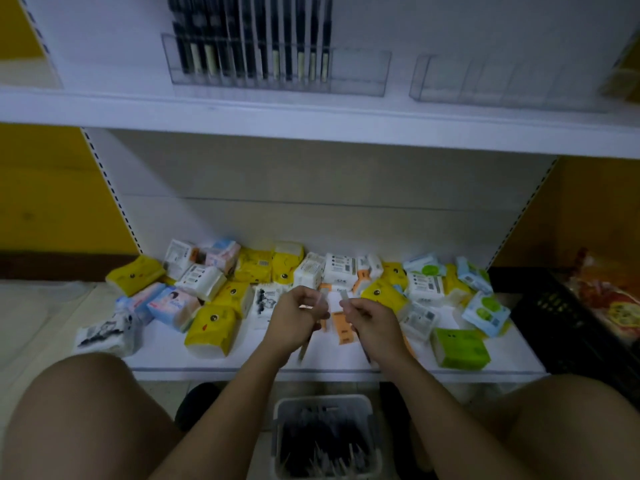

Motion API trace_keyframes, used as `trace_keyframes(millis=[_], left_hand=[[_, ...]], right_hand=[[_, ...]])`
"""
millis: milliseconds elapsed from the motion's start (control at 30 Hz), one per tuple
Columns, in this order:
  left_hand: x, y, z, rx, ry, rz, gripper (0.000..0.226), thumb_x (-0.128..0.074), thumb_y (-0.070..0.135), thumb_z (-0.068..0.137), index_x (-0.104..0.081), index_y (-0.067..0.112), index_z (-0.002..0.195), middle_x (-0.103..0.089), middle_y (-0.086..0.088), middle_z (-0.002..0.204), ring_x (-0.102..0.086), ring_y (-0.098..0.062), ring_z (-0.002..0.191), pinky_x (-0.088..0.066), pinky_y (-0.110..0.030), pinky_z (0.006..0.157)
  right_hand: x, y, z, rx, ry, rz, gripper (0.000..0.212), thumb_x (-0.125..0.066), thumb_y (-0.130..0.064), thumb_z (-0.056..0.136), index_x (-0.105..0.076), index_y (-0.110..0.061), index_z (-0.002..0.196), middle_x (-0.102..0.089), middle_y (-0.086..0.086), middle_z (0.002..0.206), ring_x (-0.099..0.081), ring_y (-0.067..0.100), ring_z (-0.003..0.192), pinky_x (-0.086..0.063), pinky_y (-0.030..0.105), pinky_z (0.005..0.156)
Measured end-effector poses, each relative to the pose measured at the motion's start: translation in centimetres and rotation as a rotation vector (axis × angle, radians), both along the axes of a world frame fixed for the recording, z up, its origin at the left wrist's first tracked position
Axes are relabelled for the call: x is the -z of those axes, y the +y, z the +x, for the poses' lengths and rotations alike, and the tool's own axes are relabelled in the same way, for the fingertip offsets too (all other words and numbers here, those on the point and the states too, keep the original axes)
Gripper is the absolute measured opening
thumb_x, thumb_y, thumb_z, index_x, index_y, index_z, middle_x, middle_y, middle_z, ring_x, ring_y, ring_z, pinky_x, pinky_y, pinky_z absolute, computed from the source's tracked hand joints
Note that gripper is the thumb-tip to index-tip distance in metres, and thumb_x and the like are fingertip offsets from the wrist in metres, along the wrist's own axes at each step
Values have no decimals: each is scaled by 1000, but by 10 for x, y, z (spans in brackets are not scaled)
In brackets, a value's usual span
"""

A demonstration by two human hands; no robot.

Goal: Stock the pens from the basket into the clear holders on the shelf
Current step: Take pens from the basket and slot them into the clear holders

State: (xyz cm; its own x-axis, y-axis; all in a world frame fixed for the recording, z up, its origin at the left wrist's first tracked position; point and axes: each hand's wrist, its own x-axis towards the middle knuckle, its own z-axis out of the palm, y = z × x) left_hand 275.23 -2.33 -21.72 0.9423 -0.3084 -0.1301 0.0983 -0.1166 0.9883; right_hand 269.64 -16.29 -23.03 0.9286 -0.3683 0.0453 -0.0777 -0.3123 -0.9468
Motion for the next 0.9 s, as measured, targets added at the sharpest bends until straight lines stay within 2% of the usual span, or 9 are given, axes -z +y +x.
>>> trace_keyframes(millis=[100, 200, 267, 333, 467, 567, 733, 900], left_hand=[[-25, 4, 3, 20, -121, 19, 29, -62, 3, 90, -60, 14, 117, -69, -15, 90, -72, -18, 78, -59, -42, 74], [-58, 7, 1, 75, -250, 28, 40, -61, 3, 91, -59, 24, 124, -69, -16, 92, -72, -19, 79, -60, -42, 73], [-84, 8, -2, 100, -314, 39, 39, -63, 4, 90, -61, 28, 121, -65, -14, 98, -72, -20, 78, -59, -43, 75], [-112, 8, -6, 127, -372, 40, 37, -64, 6, 89, -62, 28, 118, -61, -13, 102, -72, -20, 76, -60, -42, 73], [-163, 10, -12, 108, -548, -6, 36, -66, 7, 87, -63, 26, 118, -62, -13, 97, -71, -20, 72, -60, -42, 67], [-198, 11, -12, 66, -643, -48, 35, -66, 9, 88, -64, 27, 118, -64, -13, 94, -69, -19, 69, -57, -31, 61], [-244, 8, -3, -5, -692, -129, 27, -58, 17, 95, -65, 30, 117, -65, -6, 91, -59, -8, 65, -47, -22, 54], [-282, -1, 11, -19, -631, -252, 26, -59, 12, 93, -67, 27, 112, -67, -10, 93, -61, -17, 77, -53, -27, 62]], right_hand=[[-25, -2, 1, -17, -85, -16, 23, -64, -14, 92, -68, -31, 78, -68, -12, 77, -61, -5, 70, -47, 13, 68], [-56, -4, 1, -35, -143, -55, 13, -66, -12, 89, -67, -24, 93, -67, -12, 86, -63, 0, 80, -50, 19, 76], [-83, -3, -2, -32, -181, -82, 26, -65, -13, 90, -61, -25, 112, -64, -6, 88, -61, 4, 81, -48, 15, 72], [-109, -2, -6, -40, -253, -110, 39, -65, -13, 90, -54, -33, 122, -63, -2, 88, -60, 5, 79, -46, 10, 67], [-160, 1, -10, -64, -401, -206, 33, -67, -17, 89, -58, -40, 110, -60, -7, 86, -57, 2, 76, -46, 15, 68], [-195, 2, -9, -71, -485, -217, 31, -67, -17, 89, -60, -39, 109, -60, -4, 89, -57, 4, 75, -48, 17, 69], [-252, 0, 3, -78, -600, -153, 29, -72, -18, 85, -63, -37, 104, -62, -2, 84, -62, 15, 74, -55, 35, 72], [-294, -3, 22, -83, -675, -153, 28, -71, -18, 86, -63, -37, 106, -61, -8, 81, -65, 18, 81, -59, 46, 71]])
